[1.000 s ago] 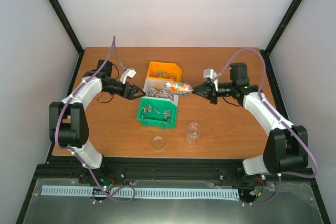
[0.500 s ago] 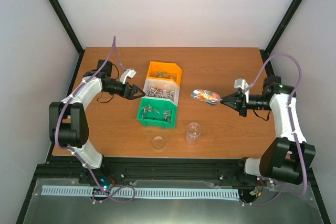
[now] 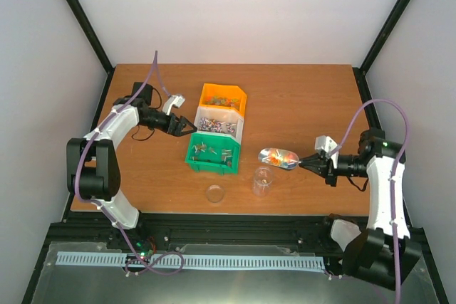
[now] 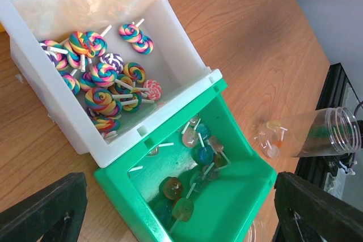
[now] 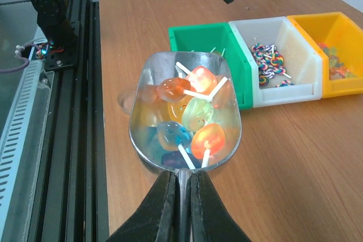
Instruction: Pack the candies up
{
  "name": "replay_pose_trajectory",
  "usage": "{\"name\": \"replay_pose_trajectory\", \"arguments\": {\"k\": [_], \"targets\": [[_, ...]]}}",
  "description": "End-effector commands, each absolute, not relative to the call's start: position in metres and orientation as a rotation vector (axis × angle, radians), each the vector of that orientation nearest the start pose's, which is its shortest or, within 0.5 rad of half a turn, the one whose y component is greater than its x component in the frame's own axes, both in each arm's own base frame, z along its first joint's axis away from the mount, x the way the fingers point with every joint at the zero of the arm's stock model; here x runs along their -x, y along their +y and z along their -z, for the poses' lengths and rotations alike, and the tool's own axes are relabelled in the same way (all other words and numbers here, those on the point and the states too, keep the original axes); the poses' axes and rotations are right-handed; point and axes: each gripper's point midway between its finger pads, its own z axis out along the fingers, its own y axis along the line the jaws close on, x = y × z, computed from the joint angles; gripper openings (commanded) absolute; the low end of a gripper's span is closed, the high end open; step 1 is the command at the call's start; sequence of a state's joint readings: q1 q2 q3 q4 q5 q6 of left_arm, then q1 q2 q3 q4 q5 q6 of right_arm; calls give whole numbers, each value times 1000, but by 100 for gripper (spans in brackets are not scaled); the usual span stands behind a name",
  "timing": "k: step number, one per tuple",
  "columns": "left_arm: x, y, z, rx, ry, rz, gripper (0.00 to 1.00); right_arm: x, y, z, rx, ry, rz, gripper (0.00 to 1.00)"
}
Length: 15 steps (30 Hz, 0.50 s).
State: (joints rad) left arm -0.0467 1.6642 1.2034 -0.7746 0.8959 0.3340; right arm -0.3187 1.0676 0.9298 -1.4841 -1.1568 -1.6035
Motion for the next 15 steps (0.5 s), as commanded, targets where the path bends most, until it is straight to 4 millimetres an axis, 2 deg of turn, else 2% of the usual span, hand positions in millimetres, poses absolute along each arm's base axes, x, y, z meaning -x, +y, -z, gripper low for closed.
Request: {"name": "replay_pose_trajectory", "arguments": {"k": [1,5,8,15], "targets": [[-351,-150,-162,-695,2320,1091,92,-164,111,-226,1216,1694,-810,3],[-351,-150,-164,-696,2315,1092,92,-156,111,-220,1233,1712,-777,3],[-352,-150,-165,-697,2311,1089,92,-156,109,-221,1234,1736,-761,3],[-354,-151,-168,-695,2298,1096,92,-152,101,-209,1278,1810,-695,3]]}}
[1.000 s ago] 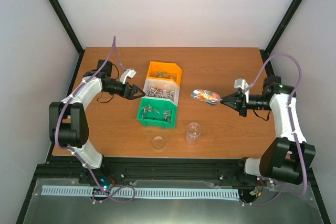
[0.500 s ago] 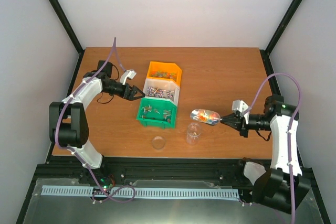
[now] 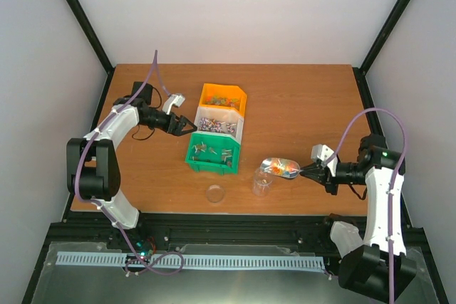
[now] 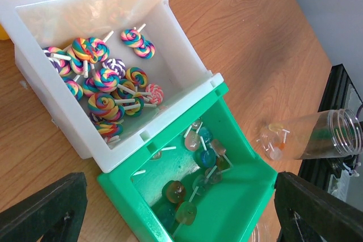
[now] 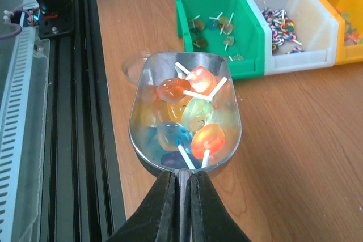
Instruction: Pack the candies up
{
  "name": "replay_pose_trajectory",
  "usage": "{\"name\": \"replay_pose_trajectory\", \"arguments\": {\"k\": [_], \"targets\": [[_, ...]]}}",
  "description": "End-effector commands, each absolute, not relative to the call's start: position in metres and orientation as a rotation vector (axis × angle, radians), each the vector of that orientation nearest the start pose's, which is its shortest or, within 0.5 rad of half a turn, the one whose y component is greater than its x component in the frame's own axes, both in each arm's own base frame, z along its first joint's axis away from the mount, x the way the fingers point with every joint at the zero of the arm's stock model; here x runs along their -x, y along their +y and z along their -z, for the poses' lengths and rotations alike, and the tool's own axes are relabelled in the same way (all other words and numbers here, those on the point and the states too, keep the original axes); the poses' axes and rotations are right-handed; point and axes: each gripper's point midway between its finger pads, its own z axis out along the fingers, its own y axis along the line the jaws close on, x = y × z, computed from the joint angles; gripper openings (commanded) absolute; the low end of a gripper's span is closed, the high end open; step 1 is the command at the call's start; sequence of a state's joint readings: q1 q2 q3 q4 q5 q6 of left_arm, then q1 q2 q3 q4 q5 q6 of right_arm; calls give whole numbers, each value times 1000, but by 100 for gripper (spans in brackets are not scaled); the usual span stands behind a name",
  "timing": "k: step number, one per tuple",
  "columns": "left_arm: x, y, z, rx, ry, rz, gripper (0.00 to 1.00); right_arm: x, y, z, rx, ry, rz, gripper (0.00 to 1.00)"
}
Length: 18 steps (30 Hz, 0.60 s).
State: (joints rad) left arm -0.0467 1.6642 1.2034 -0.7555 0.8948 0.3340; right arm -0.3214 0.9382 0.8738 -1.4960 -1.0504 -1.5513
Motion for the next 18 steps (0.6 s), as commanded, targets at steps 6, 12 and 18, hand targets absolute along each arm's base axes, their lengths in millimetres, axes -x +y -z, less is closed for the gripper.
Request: {"name": "replay_pose_trajectory", "arguments": {"k": [6,12,18], "targets": [[-356,-152,-168,-691,2294,1105,92,-147,100,-205,1301,1824,-649,3],[-359,-152,-169,-681,2295,1114,92,-145,97,-202,1318,1843,-623,3],[-362,-153,-168,-660,2302,1135,91,-148,94,-199,1322,1877,-630,3]]}}
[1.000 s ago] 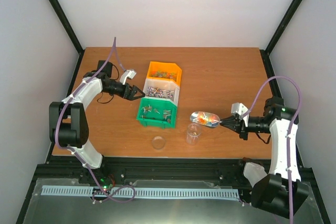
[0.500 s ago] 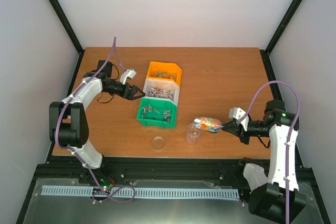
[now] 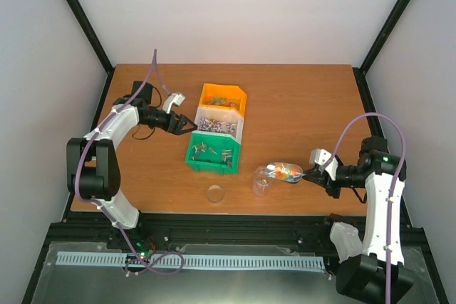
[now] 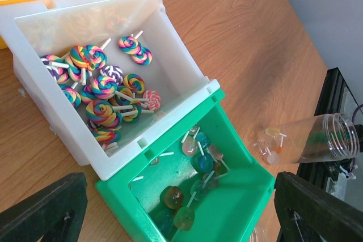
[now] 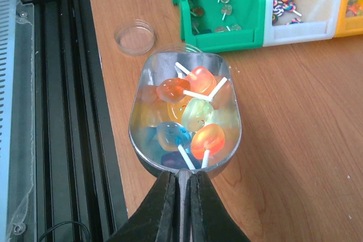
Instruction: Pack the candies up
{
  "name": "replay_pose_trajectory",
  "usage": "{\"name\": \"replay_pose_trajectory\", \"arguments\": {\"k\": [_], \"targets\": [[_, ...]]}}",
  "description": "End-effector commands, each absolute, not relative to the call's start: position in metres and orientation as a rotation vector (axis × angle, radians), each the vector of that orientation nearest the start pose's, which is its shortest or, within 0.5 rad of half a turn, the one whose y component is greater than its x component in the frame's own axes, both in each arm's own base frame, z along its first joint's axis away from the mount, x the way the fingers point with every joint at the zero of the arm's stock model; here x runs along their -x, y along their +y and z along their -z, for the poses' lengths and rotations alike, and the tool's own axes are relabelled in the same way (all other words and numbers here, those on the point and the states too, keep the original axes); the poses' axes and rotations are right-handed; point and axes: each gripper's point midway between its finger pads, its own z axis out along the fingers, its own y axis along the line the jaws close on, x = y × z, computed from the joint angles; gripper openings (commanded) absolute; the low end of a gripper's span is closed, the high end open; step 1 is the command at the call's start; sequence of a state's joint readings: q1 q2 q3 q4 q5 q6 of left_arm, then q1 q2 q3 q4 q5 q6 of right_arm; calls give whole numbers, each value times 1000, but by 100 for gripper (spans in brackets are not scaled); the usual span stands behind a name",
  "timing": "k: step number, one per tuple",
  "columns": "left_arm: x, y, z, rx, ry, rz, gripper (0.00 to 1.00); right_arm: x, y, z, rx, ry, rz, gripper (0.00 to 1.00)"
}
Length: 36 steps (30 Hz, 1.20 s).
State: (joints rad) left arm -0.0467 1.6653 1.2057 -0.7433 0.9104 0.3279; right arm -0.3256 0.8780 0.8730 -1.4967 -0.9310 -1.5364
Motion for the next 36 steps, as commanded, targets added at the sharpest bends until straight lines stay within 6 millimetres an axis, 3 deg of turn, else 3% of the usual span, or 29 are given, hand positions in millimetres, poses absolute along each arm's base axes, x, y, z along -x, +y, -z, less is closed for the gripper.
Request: {"name": "replay_pose_trajectory", "arguments": {"k": [1,36], "targets": [[-363,-153,-167,-662,2302,1135,92,-149,94,-199,1325,1879,-630,3],[-370,-155,-165,-644,2298,1149,91,-154,100,-199,1496,1985,-601,3]]}}
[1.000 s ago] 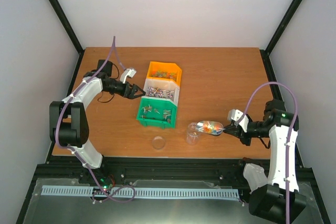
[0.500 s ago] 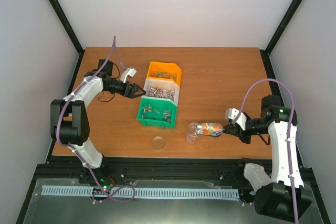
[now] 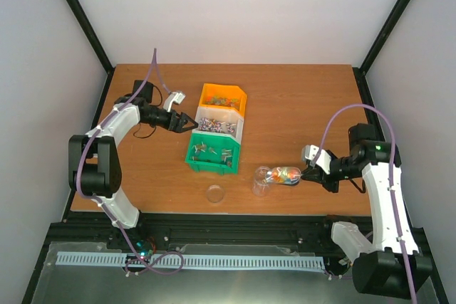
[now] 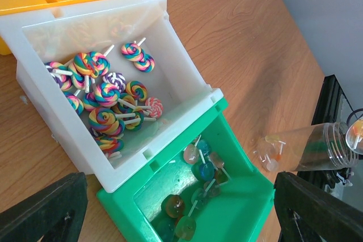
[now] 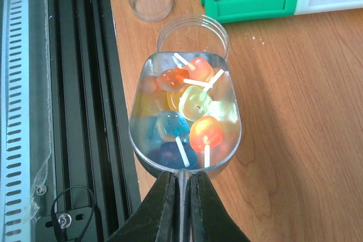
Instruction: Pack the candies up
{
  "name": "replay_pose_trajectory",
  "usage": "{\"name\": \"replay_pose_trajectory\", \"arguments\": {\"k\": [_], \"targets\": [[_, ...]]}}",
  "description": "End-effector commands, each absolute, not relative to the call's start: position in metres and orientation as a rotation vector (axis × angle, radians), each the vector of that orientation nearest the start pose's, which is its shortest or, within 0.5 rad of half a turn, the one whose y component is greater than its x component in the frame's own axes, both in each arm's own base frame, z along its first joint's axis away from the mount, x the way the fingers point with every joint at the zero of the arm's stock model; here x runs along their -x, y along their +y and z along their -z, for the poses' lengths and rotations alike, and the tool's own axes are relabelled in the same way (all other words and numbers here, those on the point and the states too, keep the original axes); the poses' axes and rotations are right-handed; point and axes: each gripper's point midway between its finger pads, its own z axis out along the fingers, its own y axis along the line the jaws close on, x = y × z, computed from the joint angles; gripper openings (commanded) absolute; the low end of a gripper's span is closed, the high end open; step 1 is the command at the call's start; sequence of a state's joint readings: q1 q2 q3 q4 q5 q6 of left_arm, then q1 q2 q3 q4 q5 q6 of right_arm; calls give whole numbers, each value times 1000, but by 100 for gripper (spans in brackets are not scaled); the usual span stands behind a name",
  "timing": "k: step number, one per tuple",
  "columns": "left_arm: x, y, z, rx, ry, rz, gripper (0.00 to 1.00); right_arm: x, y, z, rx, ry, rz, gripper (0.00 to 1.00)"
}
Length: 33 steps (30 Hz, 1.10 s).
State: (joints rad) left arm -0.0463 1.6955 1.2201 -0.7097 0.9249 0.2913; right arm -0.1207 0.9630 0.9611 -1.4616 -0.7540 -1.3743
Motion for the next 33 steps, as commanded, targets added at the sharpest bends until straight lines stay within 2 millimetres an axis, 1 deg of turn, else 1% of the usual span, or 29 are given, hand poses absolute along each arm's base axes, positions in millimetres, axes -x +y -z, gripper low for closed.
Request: {"name": "replay_pose_trajectory", "arguments": {"k": [1,7,11,18,33], "targets": [[-370,-155,-166,-644,2296,1149,91,-154,99,-199,1495,1987,-598,3],[-371,-154,-164,-642,2298,1149,91,-156,100,-203,1515,1995,-586,3],[-372,-155,-165,-645,2297,1146,91,-154,104,-202,1545,1998,-579,3],[-372,-154,-164,-645,2301,1141,91,-157,107,-204,1565,2006,-558,3],[-375,-154,-161,-644,2301,1144,91,-161,108,-208,1620,2024,-499,3]]}}
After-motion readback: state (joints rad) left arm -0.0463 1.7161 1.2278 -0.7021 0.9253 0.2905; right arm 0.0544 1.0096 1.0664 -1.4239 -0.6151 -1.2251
